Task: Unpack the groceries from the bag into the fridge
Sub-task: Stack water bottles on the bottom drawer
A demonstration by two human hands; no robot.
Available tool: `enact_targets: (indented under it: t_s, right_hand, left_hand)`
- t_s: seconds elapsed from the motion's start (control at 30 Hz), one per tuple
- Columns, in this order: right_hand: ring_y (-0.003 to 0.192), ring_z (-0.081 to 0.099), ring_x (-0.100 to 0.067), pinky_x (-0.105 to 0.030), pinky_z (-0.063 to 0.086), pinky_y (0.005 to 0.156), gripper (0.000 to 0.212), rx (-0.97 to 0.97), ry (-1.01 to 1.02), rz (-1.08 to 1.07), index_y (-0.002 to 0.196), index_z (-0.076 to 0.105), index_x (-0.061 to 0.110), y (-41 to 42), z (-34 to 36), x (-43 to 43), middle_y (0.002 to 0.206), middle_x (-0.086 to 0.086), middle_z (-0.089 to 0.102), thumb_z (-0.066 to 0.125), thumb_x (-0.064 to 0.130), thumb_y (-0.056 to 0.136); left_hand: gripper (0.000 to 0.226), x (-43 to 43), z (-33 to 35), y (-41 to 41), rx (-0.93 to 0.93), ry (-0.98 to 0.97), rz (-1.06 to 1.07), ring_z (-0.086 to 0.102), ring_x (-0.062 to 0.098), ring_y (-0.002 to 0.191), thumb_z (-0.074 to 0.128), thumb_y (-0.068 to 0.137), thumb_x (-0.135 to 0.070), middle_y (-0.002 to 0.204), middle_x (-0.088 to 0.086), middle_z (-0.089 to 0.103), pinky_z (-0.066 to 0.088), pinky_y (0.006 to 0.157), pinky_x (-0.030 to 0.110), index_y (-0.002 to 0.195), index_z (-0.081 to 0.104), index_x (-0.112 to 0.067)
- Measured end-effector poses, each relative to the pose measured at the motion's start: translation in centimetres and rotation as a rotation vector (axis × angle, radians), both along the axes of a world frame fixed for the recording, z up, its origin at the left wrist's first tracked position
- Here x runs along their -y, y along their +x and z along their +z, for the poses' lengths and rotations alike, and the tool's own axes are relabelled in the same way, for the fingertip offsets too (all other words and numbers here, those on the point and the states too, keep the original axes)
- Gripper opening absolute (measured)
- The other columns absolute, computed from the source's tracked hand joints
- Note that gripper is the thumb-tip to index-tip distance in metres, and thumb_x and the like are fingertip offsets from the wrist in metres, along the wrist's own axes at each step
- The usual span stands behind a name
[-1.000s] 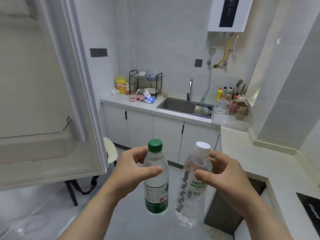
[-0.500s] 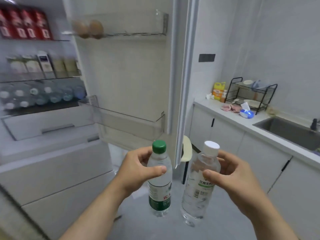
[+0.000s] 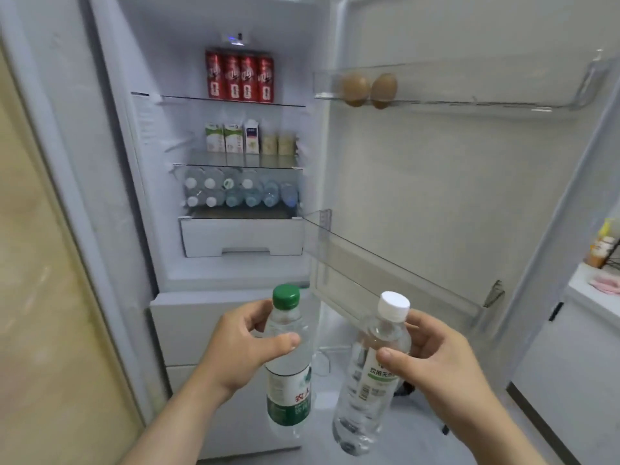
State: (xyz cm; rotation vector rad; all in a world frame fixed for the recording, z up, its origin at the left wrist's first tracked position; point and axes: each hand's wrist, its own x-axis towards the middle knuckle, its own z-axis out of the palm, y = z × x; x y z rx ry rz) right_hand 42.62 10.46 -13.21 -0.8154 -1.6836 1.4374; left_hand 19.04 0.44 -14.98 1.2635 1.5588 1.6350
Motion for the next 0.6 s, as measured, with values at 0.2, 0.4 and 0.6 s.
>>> enact_targets:
  t_s: [0.2,0.4,0.6]
  right_hand:
    - [0.096,0.072,-0.026,-0.036,0.058,0.086,0.047,0.048,0.024,0.05,0.109,0.068,0.022,-9.7,0.1,-2.7,0.097,-0.002,0.077,0.074,-0.011,0.076]
    - [0.09,0.074,-0.017,-0.021,0.057,0.072,0.051,0.077,0.006,0.111,0.109,0.068,0.02,-17.8,-0.2,-5.7,0.095,0.0,0.077,0.074,-0.015,0.073]
    - [0.089,0.073,-0.017,-0.025,0.057,0.072,0.05,0.051,-0.005,0.119,0.109,0.067,0.019,-24.6,-0.8,-9.1,0.095,0.001,0.077,0.076,-0.013,0.072]
  left_hand:
    - [0.042,-1.2,-0.2,-9.1,0.02,0.051,0.104,0.066,0.007,0.083,0.076,0.048,-0.042,0.095,-0.005,0.076,0.05,0.073,0.015,0.09,0.075,-0.04]
    - [0.041,-3.1,-0.7,-16.4,-0.014,0.042,0.149,0.062,0.006,0.077,0.076,0.05,-0.043,0.09,-0.002,0.076,0.049,0.069,0.017,0.09,0.075,-0.035]
    - [0.039,-4.4,-0.7,-21.3,-0.027,0.017,0.231,0.06,0.009,0.077,0.075,0.051,-0.043,0.089,-0.003,0.075,0.05,0.074,0.029,0.089,0.075,-0.035]
